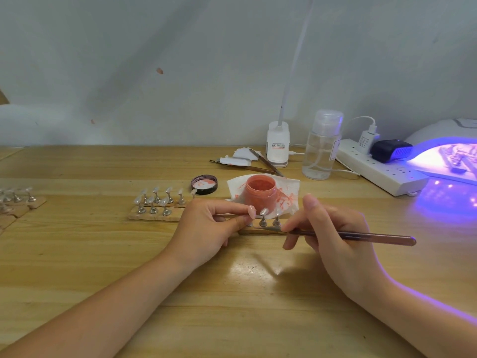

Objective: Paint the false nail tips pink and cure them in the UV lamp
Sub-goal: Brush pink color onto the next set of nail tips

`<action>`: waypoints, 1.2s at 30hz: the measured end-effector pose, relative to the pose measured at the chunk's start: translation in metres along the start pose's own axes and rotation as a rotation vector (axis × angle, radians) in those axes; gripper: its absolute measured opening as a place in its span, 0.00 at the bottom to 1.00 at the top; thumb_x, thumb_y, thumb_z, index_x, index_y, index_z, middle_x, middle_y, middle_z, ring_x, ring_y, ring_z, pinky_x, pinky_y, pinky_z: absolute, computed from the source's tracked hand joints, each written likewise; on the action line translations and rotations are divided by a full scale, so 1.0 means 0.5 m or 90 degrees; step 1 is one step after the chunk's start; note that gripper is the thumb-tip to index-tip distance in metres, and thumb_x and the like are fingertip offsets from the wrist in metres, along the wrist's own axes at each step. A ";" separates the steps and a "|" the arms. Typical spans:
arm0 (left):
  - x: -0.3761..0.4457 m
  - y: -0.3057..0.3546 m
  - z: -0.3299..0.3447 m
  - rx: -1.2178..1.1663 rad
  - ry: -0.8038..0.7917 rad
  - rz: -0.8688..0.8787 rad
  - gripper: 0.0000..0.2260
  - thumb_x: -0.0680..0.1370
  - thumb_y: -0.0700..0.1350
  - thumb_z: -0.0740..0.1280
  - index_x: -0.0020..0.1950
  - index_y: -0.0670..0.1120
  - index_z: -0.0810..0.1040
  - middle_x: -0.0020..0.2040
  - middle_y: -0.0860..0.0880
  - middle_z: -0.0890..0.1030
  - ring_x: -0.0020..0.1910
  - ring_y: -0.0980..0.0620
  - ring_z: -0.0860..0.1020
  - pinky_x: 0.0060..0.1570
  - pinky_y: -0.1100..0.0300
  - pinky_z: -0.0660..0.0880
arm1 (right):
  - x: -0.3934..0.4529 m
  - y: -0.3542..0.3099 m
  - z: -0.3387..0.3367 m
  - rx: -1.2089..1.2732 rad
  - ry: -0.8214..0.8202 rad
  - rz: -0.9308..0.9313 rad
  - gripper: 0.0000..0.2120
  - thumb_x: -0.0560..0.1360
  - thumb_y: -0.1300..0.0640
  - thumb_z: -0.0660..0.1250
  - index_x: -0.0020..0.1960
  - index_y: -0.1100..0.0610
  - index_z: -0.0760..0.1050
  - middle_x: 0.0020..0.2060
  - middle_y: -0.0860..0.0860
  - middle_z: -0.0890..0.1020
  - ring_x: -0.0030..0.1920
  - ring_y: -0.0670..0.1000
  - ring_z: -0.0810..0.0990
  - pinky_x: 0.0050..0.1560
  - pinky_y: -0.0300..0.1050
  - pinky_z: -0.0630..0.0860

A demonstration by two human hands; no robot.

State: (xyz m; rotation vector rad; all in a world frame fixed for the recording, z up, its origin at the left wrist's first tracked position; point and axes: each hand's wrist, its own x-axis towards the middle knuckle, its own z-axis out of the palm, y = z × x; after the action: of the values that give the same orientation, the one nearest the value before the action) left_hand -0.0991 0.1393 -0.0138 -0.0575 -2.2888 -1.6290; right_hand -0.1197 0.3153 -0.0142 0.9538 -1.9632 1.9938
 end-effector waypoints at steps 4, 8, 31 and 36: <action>0.000 0.005 0.000 0.003 -0.007 -0.003 0.10 0.70 0.38 0.72 0.38 0.55 0.83 0.25 0.57 0.79 0.18 0.61 0.66 0.22 0.72 0.63 | 0.005 0.004 0.003 -0.037 0.022 -0.015 0.16 0.76 0.54 0.58 0.36 0.58 0.79 0.26 0.50 0.80 0.25 0.40 0.74 0.30 0.25 0.66; 0.000 0.004 -0.001 0.008 -0.013 -0.005 0.10 0.70 0.39 0.72 0.38 0.55 0.83 0.26 0.57 0.80 0.19 0.61 0.67 0.22 0.71 0.64 | 0.009 0.002 0.007 -0.054 0.004 -0.012 0.14 0.75 0.53 0.59 0.37 0.56 0.79 0.28 0.49 0.81 0.25 0.38 0.74 0.30 0.24 0.65; 0.001 -0.003 0.000 0.047 -0.009 0.001 0.08 0.71 0.39 0.72 0.40 0.54 0.83 0.18 0.57 0.73 0.18 0.60 0.66 0.23 0.73 0.62 | 0.006 0.007 0.002 -0.036 0.009 -0.007 0.17 0.76 0.52 0.60 0.35 0.60 0.79 0.26 0.52 0.79 0.24 0.40 0.74 0.30 0.25 0.65; 0.000 -0.004 -0.001 0.053 -0.012 0.001 0.10 0.71 0.40 0.72 0.38 0.57 0.82 0.19 0.56 0.74 0.19 0.59 0.65 0.23 0.71 0.62 | 0.009 0.005 0.006 -0.048 -0.013 0.001 0.16 0.75 0.53 0.58 0.37 0.60 0.79 0.27 0.51 0.79 0.24 0.39 0.74 0.30 0.24 0.66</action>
State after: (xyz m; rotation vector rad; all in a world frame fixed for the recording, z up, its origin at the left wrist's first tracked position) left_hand -0.0995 0.1380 -0.0151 -0.0557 -2.3664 -1.5370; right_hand -0.1237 0.3106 -0.0141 0.9576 -2.0356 1.9030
